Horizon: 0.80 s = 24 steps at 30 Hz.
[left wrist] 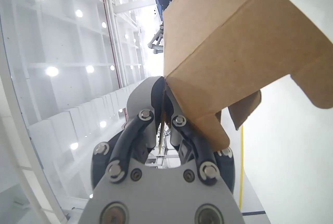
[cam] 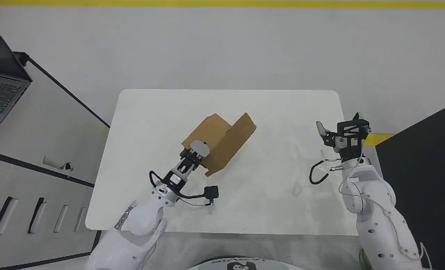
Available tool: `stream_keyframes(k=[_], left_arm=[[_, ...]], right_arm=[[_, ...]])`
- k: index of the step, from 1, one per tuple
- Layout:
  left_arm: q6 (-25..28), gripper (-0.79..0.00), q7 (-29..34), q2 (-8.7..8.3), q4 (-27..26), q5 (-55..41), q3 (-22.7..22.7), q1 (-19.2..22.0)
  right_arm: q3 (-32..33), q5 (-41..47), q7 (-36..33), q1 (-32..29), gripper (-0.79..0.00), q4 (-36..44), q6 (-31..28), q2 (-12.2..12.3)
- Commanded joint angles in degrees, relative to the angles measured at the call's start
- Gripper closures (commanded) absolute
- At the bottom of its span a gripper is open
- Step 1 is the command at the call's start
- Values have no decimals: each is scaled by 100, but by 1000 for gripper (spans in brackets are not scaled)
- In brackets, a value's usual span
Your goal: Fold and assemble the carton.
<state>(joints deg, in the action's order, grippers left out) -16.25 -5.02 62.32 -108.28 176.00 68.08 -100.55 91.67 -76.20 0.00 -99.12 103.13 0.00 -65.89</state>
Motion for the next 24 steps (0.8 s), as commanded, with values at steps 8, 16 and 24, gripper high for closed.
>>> stream_keyframes(k=[8, 16, 24], left_arm=[[23, 0, 325, -510, -33, 1, -326, 216], [45, 0, 324, -506, -32, -48, -327, 214], [971, 0, -244, -458, -51, -2214, -191, 202]], right_arm=[[0, 0, 0, 0, -785, 0, 0, 0], [0, 0, 0, 0, -785, 0, 0, 0], [19, 139, -138, -21, -785, 19, -399, 4]])
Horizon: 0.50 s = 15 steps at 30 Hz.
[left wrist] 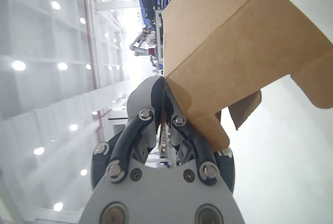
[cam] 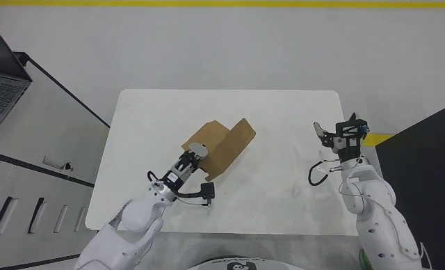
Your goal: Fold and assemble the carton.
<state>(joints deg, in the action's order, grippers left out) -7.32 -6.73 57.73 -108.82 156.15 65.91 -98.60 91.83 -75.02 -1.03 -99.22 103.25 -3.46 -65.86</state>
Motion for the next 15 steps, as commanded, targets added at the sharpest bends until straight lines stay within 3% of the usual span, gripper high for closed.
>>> stream_keyframes(k=[1, 4, 12, 15], left_arm=[[154, 0, -116, 3, 23, -396, 56, 3], [457, 0, -121, 0, 62, -477, 120, 27], [461, 0, -97, 3, 73, -515, 127, 25], [607, 0, 25, 43, 111, -1288, 171, -8]], right_arm=[[14, 38, -88, -22, -785, 25, -127, 4], [34, 104, -266, -76, -785, 54, -345, 10], [63, 229, -360, -82, -785, 76, -423, 11], [52, 321, -355, -77, -785, 62, -457, 5]])
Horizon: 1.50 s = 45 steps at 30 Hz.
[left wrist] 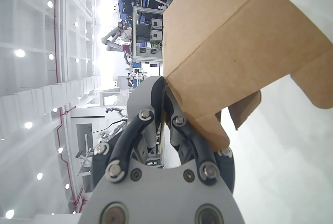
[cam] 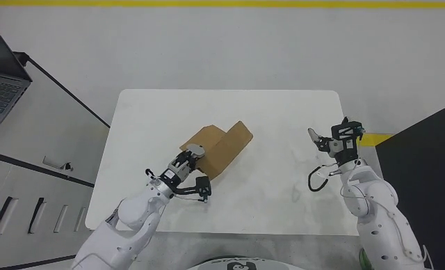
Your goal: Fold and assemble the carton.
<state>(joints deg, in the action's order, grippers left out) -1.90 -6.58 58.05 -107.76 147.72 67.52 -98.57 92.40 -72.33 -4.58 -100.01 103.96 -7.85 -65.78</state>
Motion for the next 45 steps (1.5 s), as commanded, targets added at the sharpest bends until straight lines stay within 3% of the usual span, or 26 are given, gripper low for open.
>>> stream_keyframes(k=[1, 7, 11, 12, 13, 14, 15, 16, 35, 45], left_arm=[[185, 0, -57, 27, 4, -936, 50, -13], [720, 0, -566, 58, 95, -2456, 204, -8], [1022, 0, -644, 65, 133, -2921, 259, 21], [1031, -68, -670, 59, 113, -2775, 259, 51], [1031, -252, -670, 59, 113, -2775, 259, 51], [1031, -252, -670, 59, 113, -2775, 259, 51], [1031, -92, -670, 59, 113, -2775, 259, 51], [1031, 0, -670, 59, 113, -2775, 259, 51], [1031, 0, -670, 59, 113, -2775, 259, 51], [1687, 0, -1378, 84, 177, -4231, 388, 105]], right_arm=[[7, 155, -49, 8, -785, -20, -61, -5], [66, 439, -309, 24, -785, -26, -266, -5], [86, 623, -516, 29, -785, -29, -367, -5], [93, 687, -598, 33, -785, -29, -400, -4], [100, 688, -635, 41, -785, -17, -427, -2], [100, 688, -635, 41, -785, -17, -427, -2], [100, 688, -635, 41, -785, -17, -427, -2], [100, 688, -635, 41, -785, -17, -427, -2], [100, 688, -635, 41, -785, -17, -427, -2], [100, 688, -635, 41, -785, -17, -427, -2]])
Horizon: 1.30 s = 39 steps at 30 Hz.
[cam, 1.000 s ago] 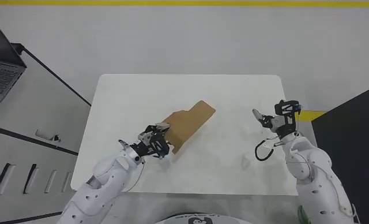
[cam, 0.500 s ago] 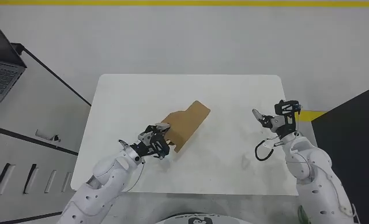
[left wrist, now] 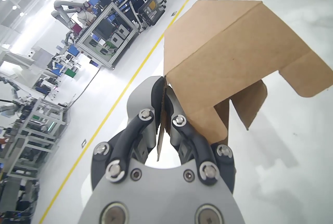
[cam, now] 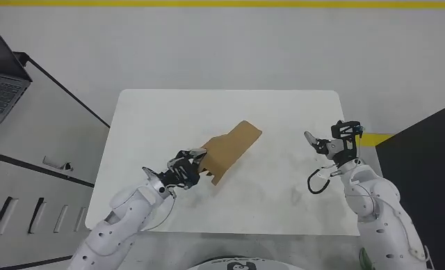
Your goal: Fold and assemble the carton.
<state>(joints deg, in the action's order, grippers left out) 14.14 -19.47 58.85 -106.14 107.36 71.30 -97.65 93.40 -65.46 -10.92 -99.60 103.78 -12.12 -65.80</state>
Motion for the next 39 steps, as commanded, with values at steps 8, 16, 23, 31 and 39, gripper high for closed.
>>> stream_keyframes(k=[8, 16, 23, 31, 39], left_arm=[[270, 0, -184, 2, 6, -423, 55, 60], [802, 0, -301, 73, 59, -2258, 4, -1], [1523, 0, 252, 101, 81, -3764, 21, 119], [1593, 0, 328, 117, 47, -4111, -37, 90], [2097, 0, 1419, 141, -30, -6959, -135, -1]], right_arm=[[0, 0, 0, 0, -785, 0, 0, 0], [0, 0, 0, 0, -785, 0, 0, 0], [0, 0, 0, 0, -785, 0, 0, 0], [0, 0, 0, 0, -785, 0, 0, 0], [0, 0, 0, 0, -785, 0, 0, 0]])
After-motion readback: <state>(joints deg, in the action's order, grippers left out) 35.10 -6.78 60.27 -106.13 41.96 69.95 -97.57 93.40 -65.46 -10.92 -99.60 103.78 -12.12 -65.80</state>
